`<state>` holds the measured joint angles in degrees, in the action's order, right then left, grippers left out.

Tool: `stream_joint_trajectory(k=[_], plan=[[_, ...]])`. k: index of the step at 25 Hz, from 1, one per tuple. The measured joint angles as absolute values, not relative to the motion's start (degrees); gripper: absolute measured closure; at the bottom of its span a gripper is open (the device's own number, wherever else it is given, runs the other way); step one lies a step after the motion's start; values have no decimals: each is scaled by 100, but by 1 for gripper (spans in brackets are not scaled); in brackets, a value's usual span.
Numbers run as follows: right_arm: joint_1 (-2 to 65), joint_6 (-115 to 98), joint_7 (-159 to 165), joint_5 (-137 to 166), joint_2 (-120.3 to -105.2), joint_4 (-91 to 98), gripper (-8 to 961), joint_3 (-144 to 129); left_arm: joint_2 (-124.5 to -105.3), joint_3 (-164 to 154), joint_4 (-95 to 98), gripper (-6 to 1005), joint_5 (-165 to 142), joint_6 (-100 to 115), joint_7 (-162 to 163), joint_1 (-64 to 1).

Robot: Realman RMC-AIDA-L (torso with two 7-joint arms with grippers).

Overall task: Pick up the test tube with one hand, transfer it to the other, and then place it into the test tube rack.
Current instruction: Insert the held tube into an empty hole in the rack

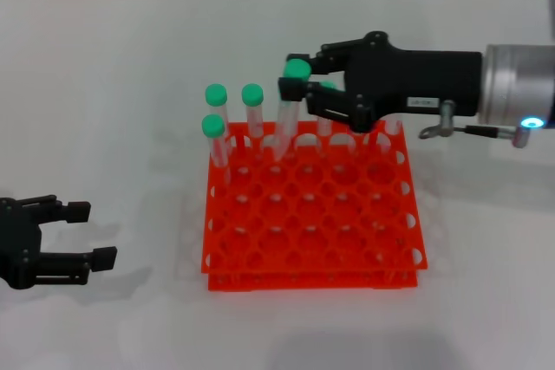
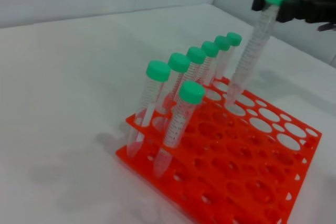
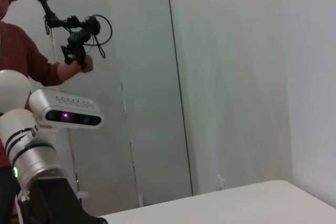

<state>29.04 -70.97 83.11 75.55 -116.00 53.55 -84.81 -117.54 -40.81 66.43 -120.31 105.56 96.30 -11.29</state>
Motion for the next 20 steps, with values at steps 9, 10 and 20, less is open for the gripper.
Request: stream_joint_trajectory(k=[9, 10, 20], plan=[[3018, -6486, 8168, 7348, -11605, 5347, 688, -9014, -11709, -4078, 6644, 116, -12065, 10575, 9568, -1197], [3019, -6451, 8149, 7323, -11607, 5343, 688, -9048, -11706, -4078, 6644, 116, -12066, 10575, 9563, -1200], [3080, -6262, 8122, 7191, -11610, 5341, 688, -9204, -11704, -4098, 6644, 117, -12068, 10581, 9478, -1246]])
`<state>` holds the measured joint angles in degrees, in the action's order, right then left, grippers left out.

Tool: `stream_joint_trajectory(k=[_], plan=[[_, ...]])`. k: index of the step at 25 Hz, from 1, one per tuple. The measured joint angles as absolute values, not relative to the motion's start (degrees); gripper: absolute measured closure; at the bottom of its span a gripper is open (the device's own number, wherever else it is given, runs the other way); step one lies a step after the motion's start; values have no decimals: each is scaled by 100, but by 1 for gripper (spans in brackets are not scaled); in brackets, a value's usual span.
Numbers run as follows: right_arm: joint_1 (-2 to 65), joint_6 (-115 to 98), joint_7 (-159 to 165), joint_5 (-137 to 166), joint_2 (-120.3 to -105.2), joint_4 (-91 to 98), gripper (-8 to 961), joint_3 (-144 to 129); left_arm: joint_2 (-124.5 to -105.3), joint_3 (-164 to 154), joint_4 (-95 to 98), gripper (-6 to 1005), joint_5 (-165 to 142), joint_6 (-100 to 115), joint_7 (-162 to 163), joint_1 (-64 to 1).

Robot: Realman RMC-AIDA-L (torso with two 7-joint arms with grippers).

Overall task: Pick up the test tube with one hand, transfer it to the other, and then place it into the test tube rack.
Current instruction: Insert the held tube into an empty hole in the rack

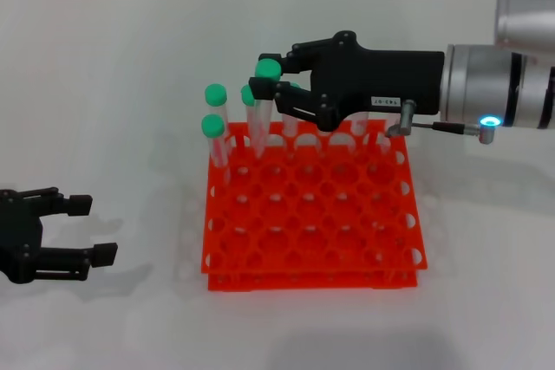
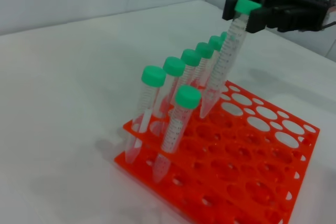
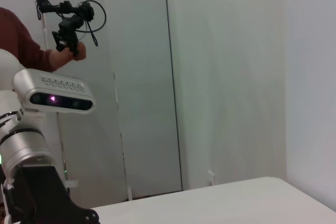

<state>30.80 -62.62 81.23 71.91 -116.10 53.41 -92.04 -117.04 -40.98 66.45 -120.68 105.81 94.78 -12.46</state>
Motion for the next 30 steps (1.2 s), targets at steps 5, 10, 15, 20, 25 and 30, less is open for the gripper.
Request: stream_joint_trajectory(k=[5, 10, 15, 20, 25, 30], plan=[[3133, -6159, 8143, 7183, -11610, 5327, 688, -9289, -11706, -4096, 6639, 117, -12068, 10582, 9456, -1256], [3137, -6024, 8157, 7174, -11610, 5325, 688, -9393, -11707, -4079, 6636, 117, -12068, 10588, 9434, -1257], [3138, -6000, 8160, 7171, -11610, 5326, 688, -9447, -11709, -4078, 6636, 117, -12059, 10600, 9432, -1252], [3133, -6007, 8153, 7088, -11610, 5325, 688, -9489, -11720, -4078, 6636, 117, -12030, 10637, 9431, -1236], [3132, -5975, 8135, 7029, -11610, 5326, 688, -9539, -11735, -4078, 6636, 117, -12023, 10644, 9442, -1240], [3142, -5825, 8133, 7029, -11610, 5326, 688, -9545, -11746, -4078, 6636, 117, -12023, 10645, 9452, -1258]])
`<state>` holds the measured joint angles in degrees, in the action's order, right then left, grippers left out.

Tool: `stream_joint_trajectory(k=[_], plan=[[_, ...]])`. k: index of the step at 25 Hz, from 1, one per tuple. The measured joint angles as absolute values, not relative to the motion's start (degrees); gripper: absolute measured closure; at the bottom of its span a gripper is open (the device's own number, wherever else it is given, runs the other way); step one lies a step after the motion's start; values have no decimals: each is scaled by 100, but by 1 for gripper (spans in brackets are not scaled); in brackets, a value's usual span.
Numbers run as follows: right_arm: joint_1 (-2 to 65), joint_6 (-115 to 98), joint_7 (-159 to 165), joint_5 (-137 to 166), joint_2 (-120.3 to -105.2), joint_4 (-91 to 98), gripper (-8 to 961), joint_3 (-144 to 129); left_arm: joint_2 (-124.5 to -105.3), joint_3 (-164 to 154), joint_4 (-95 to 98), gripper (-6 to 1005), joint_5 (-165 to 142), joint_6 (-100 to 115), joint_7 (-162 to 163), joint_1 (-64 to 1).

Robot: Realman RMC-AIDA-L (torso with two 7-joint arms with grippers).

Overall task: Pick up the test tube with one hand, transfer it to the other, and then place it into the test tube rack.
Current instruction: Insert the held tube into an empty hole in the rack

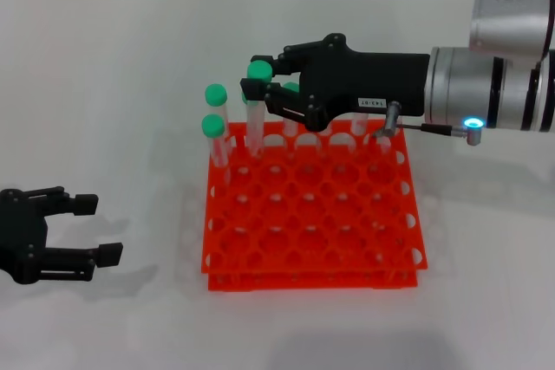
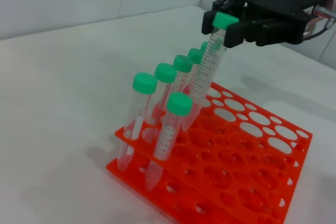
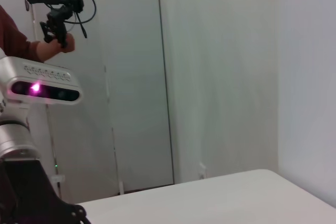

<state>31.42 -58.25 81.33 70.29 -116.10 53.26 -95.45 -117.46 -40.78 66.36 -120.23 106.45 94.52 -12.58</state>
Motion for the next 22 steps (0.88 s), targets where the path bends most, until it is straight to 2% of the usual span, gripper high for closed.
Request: stream_joint_trajectory(k=[22], plan=[[3349, -5473, 8121, 7031, -11619, 4975, 689, -9783, -11741, -4078, 6636, 117, -12014, 10604, 9436, -1275]])
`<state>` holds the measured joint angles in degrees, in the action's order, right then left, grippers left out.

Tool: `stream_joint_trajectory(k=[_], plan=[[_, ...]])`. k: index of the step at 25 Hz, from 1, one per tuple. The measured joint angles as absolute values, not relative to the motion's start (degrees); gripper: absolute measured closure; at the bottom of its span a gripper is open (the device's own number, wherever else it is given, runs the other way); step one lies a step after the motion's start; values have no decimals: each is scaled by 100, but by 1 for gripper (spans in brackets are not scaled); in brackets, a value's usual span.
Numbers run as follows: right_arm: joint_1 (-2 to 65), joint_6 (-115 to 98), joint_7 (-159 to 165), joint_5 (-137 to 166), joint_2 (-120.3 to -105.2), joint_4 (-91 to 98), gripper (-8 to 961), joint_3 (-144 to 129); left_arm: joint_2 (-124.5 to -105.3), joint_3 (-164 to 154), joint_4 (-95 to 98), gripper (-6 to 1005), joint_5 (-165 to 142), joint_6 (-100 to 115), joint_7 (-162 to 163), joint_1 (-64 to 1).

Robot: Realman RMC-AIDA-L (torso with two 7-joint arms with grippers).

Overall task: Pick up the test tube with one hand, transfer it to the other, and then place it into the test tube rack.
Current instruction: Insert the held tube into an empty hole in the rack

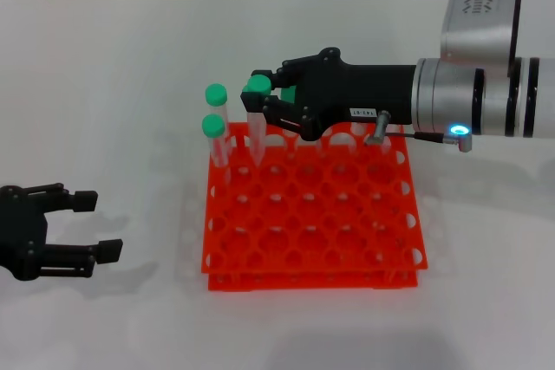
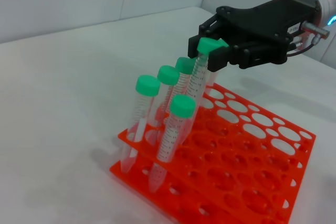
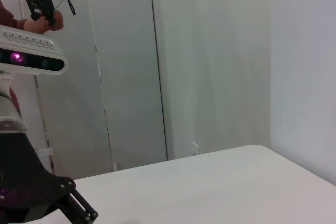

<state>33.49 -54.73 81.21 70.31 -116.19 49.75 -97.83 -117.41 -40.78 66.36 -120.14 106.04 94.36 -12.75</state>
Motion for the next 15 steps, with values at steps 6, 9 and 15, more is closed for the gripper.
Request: stream_joint_trajectory(k=[6, 9, 15], plan=[[3388, -5329, 8121, 7032, -11619, 4956, 689, -9909, -11742, -4078, 6636, 117, -12014, 10599, 9432, -1283], [3398, -5303, 8121, 7031, -11619, 4922, 689, -9933, -11747, -4078, 6635, 117, -12014, 10599, 9427, -1283], [3402, -5285, 8121, 7031, -11619, 4885, 689, -9939, -11750, -4078, 6559, 117, -12041, 10599, 9395, -1290]])
